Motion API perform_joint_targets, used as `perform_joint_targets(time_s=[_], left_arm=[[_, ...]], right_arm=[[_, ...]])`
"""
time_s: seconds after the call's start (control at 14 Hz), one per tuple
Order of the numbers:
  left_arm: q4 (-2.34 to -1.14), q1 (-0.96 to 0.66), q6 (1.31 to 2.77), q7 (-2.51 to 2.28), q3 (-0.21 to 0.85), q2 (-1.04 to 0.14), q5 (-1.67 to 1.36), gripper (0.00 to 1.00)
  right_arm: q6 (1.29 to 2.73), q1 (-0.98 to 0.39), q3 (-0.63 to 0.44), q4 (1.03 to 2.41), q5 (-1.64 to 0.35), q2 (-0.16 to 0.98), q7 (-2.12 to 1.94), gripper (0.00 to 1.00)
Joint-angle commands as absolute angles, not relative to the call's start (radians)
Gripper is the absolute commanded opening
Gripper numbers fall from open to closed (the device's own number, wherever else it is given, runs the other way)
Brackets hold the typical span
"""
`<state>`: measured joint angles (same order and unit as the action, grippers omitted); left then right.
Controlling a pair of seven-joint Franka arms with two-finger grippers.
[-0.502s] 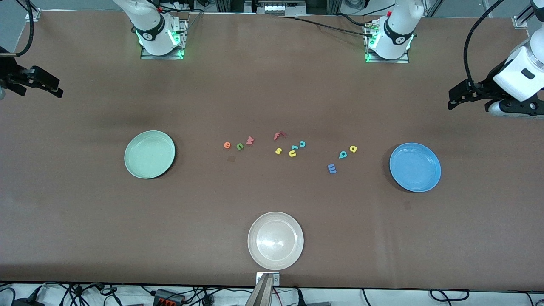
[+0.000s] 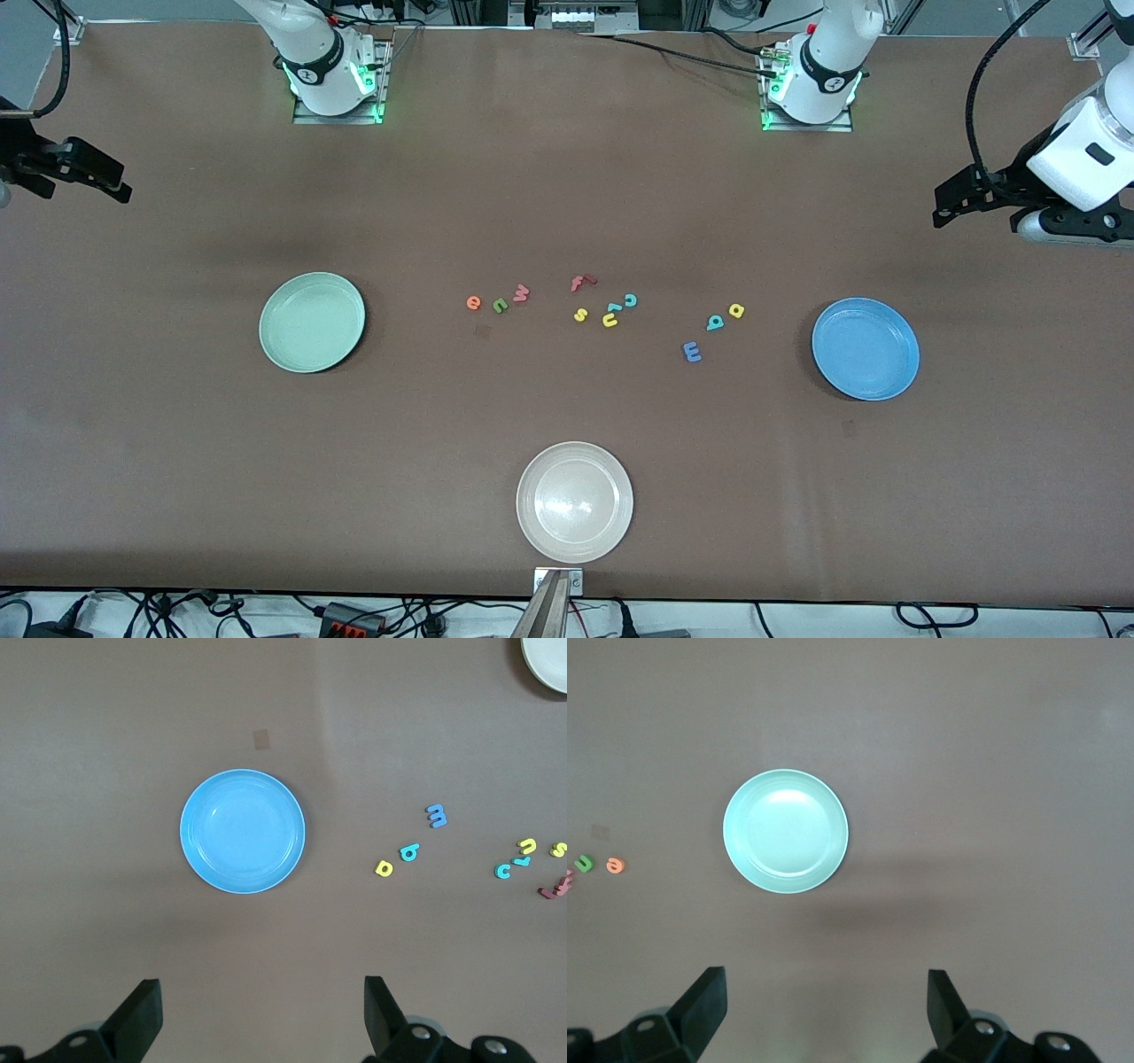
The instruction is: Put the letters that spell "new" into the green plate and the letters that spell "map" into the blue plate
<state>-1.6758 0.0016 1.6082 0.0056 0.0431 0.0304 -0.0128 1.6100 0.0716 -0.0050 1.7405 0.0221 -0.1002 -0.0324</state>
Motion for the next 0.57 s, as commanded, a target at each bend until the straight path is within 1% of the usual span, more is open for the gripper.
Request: perform_joint_targets(time_s=[0.0,0.22,0.36,0.5], left_arm=[[-1.663,0.006,1.588,-0.002,0.051,0.037,-0.012,1.00],[-1.655,0.000,1.577,-0.014,0.051,0.035,-0.012,1.00],[-1.643,-0.008,1.508,-0.012,0.057,0.022,-0.018,1.00],[-1.635,-0.014,1.482,-0.011,0.077,0.003,-0.023,1.00]], right_arm=[[1.588,0.083,0.003,1.746,0.012,-0.114,-0.032,1.00],[1.592,0.083,-0.002,1.746,0.012,-0.112,-0.040,1.00],[1.591,0.083,-0.002,1.746,0.012,-0.110,-0.041,1.00],[1.588,0.083,-0.002,1.746,0.012,-0.112,-0.041,1.00]])
